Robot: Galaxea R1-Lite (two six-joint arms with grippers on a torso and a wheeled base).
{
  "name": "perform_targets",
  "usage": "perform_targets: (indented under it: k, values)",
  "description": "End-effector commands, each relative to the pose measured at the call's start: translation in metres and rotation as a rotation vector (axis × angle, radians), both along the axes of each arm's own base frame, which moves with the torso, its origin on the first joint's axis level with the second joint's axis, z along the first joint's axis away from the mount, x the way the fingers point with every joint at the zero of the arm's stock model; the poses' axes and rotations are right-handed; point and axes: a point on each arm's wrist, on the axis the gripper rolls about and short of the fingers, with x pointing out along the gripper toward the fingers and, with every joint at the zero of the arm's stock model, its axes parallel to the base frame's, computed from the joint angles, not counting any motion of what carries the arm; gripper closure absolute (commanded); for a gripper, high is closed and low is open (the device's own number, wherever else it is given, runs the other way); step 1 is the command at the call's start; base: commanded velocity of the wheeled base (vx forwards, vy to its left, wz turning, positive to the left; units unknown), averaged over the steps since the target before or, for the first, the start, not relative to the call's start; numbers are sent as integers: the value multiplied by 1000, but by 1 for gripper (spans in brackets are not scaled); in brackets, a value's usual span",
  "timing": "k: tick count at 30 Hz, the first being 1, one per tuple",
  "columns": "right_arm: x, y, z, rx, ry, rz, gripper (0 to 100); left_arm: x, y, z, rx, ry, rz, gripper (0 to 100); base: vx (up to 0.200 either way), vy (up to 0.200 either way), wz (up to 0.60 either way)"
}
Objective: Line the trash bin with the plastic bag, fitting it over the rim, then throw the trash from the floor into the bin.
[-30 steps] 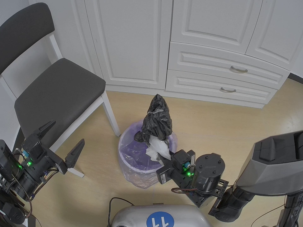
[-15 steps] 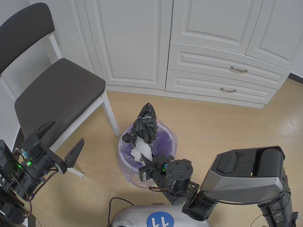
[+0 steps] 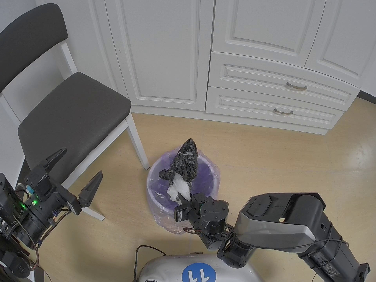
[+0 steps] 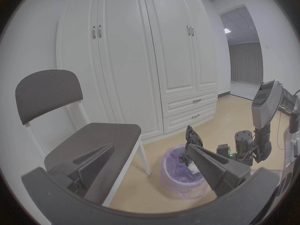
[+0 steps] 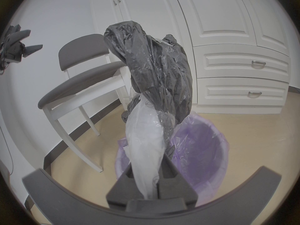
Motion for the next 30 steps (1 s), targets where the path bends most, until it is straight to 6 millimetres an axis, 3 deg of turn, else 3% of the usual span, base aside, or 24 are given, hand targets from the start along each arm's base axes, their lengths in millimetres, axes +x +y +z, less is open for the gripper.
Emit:
perform_targets:
  k: [1,5,17,30]
  values:
    - [10,-3,-23,-7,6,-19,100,-3,1,4,-8,-20,0,0,0,0,0]
    - [17,-3,-34,8,14,-17,100,-3,1,3,-6,-20,1,0,0,0,0]
    - [35,-6,-38,90,16,-12,100,-3,1,3,-2,-19,-1,0,0,0,0]
    - [52,12,-36,162,-59,35,100,-2,0,-1,6,1,-5,0,0,0,0]
